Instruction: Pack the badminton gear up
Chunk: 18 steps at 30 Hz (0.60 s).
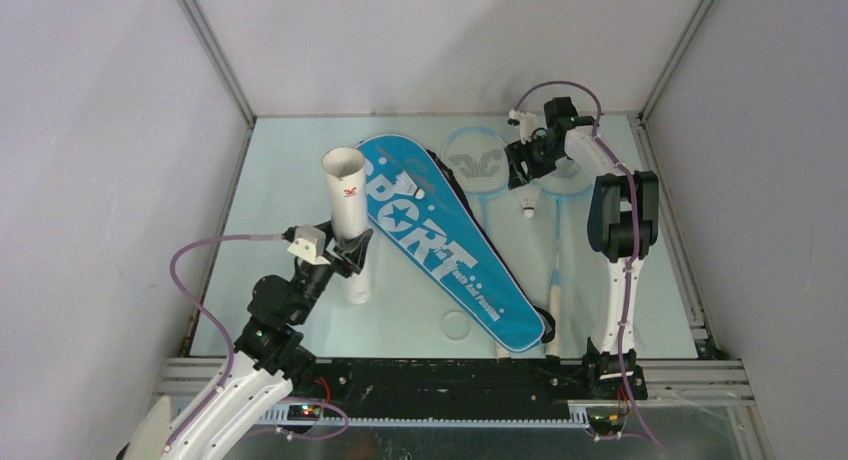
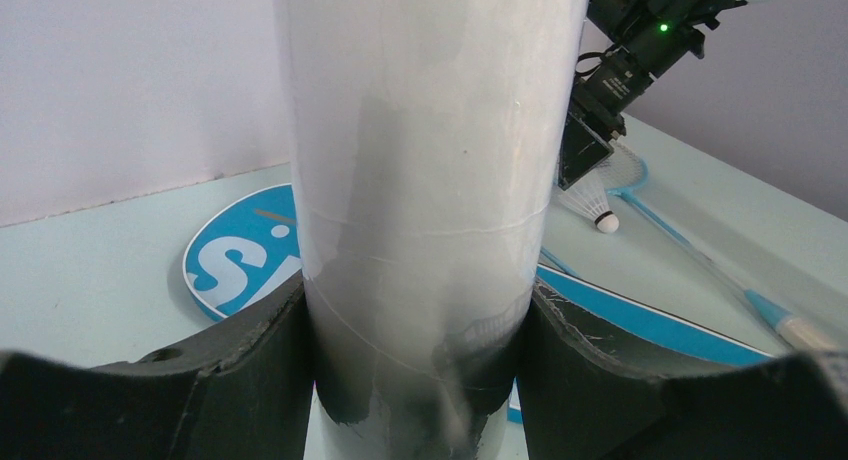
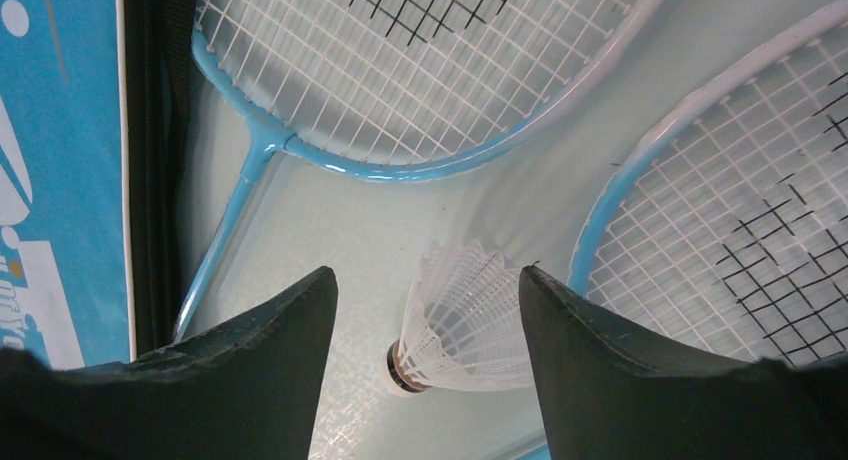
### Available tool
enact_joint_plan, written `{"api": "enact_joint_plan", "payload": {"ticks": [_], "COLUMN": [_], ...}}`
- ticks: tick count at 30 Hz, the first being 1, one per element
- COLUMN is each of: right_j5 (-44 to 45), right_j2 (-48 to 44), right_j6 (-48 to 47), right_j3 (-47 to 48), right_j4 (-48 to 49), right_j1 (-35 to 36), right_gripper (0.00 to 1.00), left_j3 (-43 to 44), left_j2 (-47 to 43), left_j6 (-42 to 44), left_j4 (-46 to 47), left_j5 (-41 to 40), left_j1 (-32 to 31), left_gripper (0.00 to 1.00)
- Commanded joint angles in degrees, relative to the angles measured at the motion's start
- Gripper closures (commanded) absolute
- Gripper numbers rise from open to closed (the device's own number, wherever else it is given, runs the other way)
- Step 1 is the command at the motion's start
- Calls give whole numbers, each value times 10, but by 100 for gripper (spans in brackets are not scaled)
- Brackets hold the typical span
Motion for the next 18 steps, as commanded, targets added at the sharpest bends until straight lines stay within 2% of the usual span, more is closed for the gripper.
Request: {"api": "enact_joint_plan", "payload": {"ticks": [1, 4, 6, 7, 9, 13, 15, 18], "right_j5": [-7, 4, 4, 2, -6, -11, -10, -2], "right_j2": [-5, -3, -3, -4, -9, -32, -47, -75], "right_j6": [-23, -27, -25, -26, -29, -28, -28, -11], "right_j3": [4, -1, -2, -2, -6, -10, -14, -29], "right_j4": [-24, -29, -31, -34, -35, -36, -39, -24], "right_j1": [2, 3, 4, 4, 5, 5, 6, 9], "right_gripper": [32, 33, 46, 59, 73, 93, 100, 100], "left_j3": [1, 0, -1, -2, -2, -4, -7, -9], "left_j2": [-2, 0, 1, 3, 5, 6, 6, 7], "left_j6": [-6, -3, -1, 0, 2, 6, 5, 7], "left_j4": [25, 23, 23, 24, 25, 29, 36, 42], "left_j5": [-14, -12, -12, -12, -12, -12, -8, -5], "left_j1": [-1, -1, -1, -1, -1, -1, -1, -1], "left_gripper": [59, 59, 59, 59, 59, 59, 59, 59]}}
